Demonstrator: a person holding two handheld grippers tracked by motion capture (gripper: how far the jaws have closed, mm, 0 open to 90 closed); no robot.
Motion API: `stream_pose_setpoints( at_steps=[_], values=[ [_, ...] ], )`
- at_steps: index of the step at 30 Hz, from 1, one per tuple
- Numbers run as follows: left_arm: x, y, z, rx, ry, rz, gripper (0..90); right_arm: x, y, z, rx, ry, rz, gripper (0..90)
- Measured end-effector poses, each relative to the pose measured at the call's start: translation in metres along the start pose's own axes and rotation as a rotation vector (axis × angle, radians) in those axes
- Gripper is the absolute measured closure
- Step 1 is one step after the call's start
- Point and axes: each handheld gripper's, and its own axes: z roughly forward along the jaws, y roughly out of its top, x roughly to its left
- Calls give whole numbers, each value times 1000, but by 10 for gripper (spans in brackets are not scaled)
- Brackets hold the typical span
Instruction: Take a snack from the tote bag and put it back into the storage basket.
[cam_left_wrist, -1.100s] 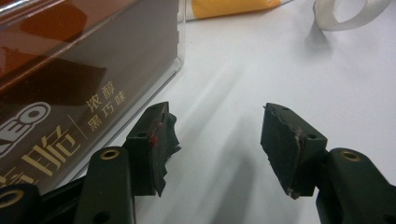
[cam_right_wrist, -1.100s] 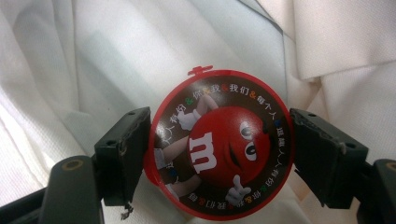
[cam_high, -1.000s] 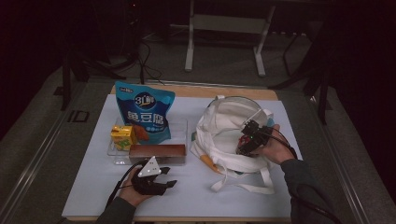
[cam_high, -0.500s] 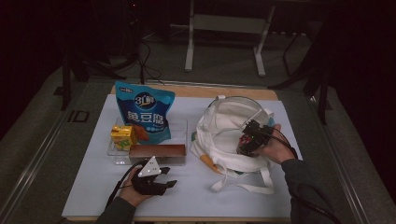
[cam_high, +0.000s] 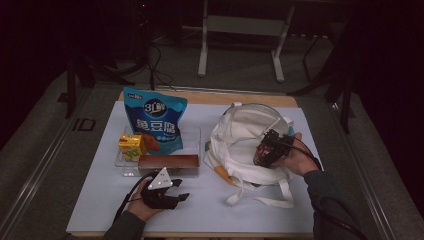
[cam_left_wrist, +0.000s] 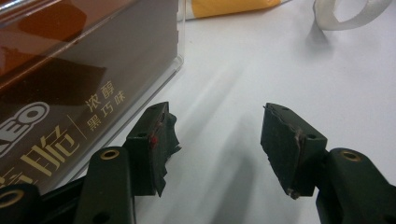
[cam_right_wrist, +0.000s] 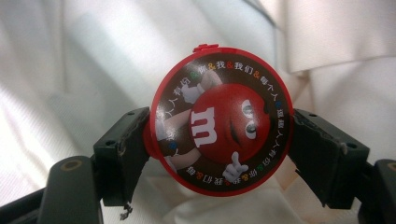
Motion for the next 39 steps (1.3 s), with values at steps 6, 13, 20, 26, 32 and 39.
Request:
stream_pose_setpoints(
  at_steps=[6,13,20,26,32,39],
  values=[
    [0,0,0,1,0,3,430,-2,5,2,-7,-11,40,235],
    [0,0,0,1,-1,3,430,-5,5,4,-3,9,-19,226],
    [0,0,0,3,-1,4,429,-9,4,8,-13,39,-70,219],
    [0,0,0,2,-2,4,430,-10,6,8,-5,49,-95,232],
    [0,0,0,3,-1,5,430,-11,7,10,-8,53,-92,231],
    [0,0,0,3,-1,5,430,-12,10,11,-3,57,-70,230]
  ],
)
